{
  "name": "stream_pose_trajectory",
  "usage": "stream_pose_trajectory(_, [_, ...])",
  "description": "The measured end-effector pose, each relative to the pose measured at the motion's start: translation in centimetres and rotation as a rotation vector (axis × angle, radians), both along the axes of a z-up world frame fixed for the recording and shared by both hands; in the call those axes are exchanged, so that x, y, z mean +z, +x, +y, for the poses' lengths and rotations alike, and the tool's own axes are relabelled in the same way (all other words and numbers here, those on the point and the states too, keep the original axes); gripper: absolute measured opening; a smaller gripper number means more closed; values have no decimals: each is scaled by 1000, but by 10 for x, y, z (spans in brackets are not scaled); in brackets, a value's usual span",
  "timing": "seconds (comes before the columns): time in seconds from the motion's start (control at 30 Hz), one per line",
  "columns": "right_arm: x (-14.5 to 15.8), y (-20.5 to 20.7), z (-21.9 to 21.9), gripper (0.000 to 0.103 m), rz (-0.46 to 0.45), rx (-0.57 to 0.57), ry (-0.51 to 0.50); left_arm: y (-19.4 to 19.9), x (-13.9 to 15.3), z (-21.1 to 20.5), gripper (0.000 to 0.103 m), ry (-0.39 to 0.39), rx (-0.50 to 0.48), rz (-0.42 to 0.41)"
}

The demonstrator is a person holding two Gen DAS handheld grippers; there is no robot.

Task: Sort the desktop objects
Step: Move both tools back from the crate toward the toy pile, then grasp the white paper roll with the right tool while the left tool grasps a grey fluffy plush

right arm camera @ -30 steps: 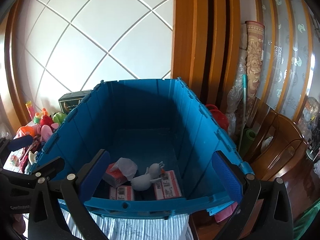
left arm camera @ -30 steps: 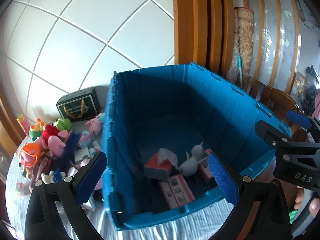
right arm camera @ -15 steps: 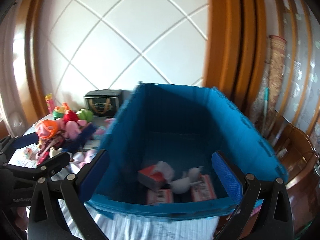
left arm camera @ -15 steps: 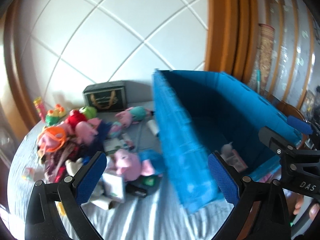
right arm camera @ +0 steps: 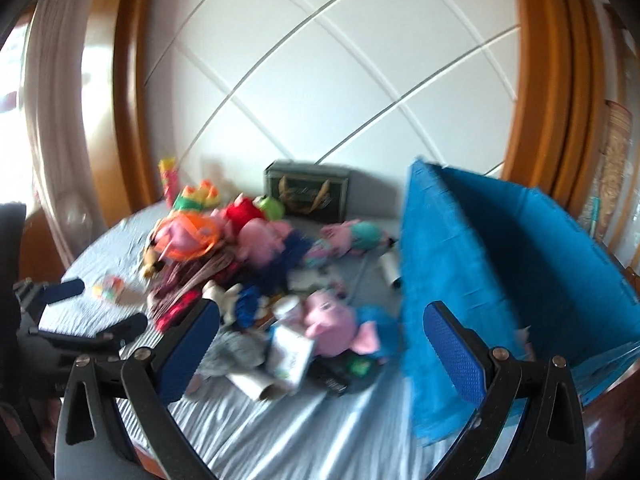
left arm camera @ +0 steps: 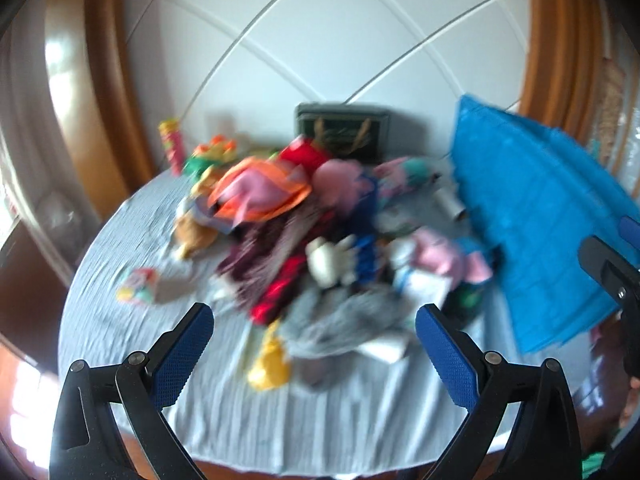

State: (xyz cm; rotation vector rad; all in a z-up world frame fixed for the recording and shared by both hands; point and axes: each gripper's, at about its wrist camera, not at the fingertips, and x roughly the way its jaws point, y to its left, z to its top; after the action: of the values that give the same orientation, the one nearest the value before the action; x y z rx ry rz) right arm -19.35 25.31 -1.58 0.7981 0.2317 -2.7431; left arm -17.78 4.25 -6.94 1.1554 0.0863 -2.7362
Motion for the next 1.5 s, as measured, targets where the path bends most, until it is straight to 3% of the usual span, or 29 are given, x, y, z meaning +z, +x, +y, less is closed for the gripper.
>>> stream_pose_trajectory(0.13, [-37,-9,-31,103,-119,37,-21,5,-31,-40,102,2,41,-57])
stream_pose_trajectory(0.3, [-118,-36,-52,103,-373,128,-50,-1,-82,-75,102,28,104,-164])
stream_pose_trajectory(0.4, [-156,-42,-59,103,-399,143,-22,-11,-115,-81,102,25,119,-219])
stream_pose_trajectory(0.7, [-211,-77,-62,103,-452,187,-26,-48,-179,-65,95,16,92,-321])
stream_pose_trajectory(0.97, [-236,-103,-62,101,-525,211,-45,-65,-210,-64,72,11,102,-380])
stream_pose_trajectory(1.1, [-237,-105,-71,77,-514,232,-14,-79,-216,-64,72,18,73,-381])
stream_pose_trajectory(1.27, [-246,-112,-91,77,-518,246,50,-92,-232,-69,72,13,35,-414])
stream_pose_trajectory(1.37, [-260,-120,-105,77,-528,239,84,-91,-240,-83,53,29,39,-429])
stream_pose_trajectory(1.5, [-276,-131,-117,77,-541,202,102,-85,-238,-101,53,-2,42,-411])
